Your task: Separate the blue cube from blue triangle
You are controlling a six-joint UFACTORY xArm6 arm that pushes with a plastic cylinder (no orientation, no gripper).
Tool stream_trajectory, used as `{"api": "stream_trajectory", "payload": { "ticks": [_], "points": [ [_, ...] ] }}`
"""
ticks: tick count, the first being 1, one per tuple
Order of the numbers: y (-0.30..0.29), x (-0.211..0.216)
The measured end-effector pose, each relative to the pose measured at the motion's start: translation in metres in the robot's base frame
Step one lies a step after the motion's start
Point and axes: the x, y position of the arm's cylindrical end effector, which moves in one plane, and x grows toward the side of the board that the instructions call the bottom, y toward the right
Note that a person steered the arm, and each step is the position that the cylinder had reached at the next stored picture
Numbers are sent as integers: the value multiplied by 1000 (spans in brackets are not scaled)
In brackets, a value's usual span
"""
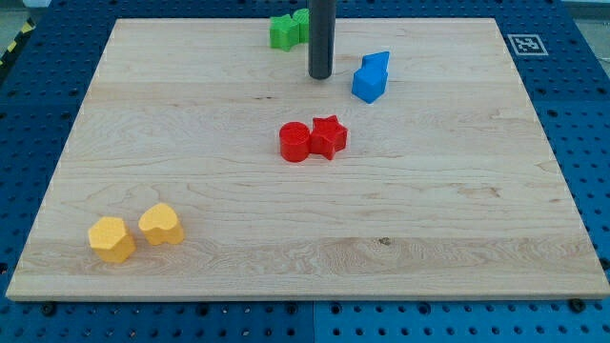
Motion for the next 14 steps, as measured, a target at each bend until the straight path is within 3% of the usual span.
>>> {"api": "stream_trajectory", "payload": {
  "ticks": [2,8,11,14],
  "points": [
    [27,35],
    [34,15],
    [131,27],
    [172,41]
  ]
}}
